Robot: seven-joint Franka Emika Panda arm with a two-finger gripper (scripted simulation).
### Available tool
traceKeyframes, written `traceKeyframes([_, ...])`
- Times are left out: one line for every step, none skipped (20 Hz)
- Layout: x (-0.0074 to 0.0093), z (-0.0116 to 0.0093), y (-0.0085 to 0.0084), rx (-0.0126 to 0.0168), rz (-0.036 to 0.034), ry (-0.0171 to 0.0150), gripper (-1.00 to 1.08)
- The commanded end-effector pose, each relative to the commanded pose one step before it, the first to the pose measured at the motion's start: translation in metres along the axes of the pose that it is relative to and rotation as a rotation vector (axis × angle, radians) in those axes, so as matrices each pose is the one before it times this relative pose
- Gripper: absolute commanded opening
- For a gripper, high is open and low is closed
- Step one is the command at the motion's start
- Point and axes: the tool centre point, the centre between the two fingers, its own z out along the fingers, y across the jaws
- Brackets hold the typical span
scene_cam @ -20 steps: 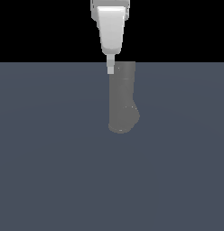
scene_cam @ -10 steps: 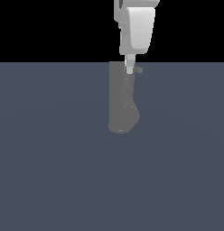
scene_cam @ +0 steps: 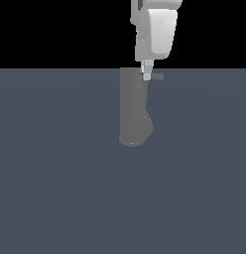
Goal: Turn on the faucet by rotating a designated handle.
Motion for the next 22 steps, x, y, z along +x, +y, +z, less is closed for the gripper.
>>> traceKeyframes([0.01801, -0.00009, -0.00497, 0.00548, 0.02366, 0.00305, -1.0])
traceKeyframes([0.00244, -0.00002, -0.00171, 0.00005, 0.00137, 0.00013, -1.0])
traceKeyframes([0.00234, -0.00001, -0.00172, 0.00004, 0.00119, 0.00011, -1.0])
traceKeyframes([0.00242, -0.00002, -0.00169, 0.00005, 0.00137, 0.00012, -1.0])
traceKeyframes([0.00232, -0.00001, -0.0017, 0.00004, 0.00119, 0.0001, -1.0])
traceKeyframes([0.00241, -0.00002, -0.00168, 0.00004, 0.00138, 0.00012, -1.0])
traceKeyframes([0.00231, -0.00001, -0.00169, 0.00004, 0.00119, 0.0001, -1.0])
traceKeyframes([0.00239, -0.00002, -0.00166, 0.00004, 0.00138, 0.00012, -1.0])
traceKeyframes([0.00229, -0.00001, -0.00168, 0.00003, 0.00119, 0.0001, -1.0])
traceKeyframes([0.00229, -0.00001, -0.00167, 0.00003, 0.00119, 0.0001, -1.0])
traceKeyframes([0.00238, -0.00001, -0.00164, 0.00004, 0.00138, 0.00011, -1.0])
traceKeyframes([0.00228, -0.00001, -0.00166, 0.00003, 0.00119, 0.0001, -1.0])
traceKeyframes([0.00227, -0.00001, -0.00165, 0.00003, 0.00119, 0.0001, -1.0])
traceKeyframes([0.00236, -0.00001, -0.00163, 0.00003, 0.00138, 0.00011, -1.0])
traceKeyframes([0.00226, -0.00001, -0.00165, 0.00003, 0.00119, 0.00009, -1.0])
traceKeyframes([0.00226, -0.00001, -0.00164, 0.00003, 0.00119, 0.00009, -1.0])
traceKeyframes([0.00225, -0.00001, -0.00164, 0.00003, 0.00119, 0.00009, -1.0])
traceKeyframes([0.00235, -0.00001, -0.00161, 0.00003, 0.00138, 0.00011, -1.0])
traceKeyframes([0.00225, -0.00001, -0.00163, 0.00002, 0.00119, 0.00009, -1.0])
traceKeyframes([0.00225, -0.00001, -0.00163, 0.00002, 0.00119, 0.00009, -1.0])
traceKeyframes([0.00224, -0.00001, -0.00163, 0.00002, 0.00119, 0.00009, -1.0])
traceKeyframes([0.00234, -0.00001, -0.0016, 0.00002, 0.00138, 0.0001, -1.0])
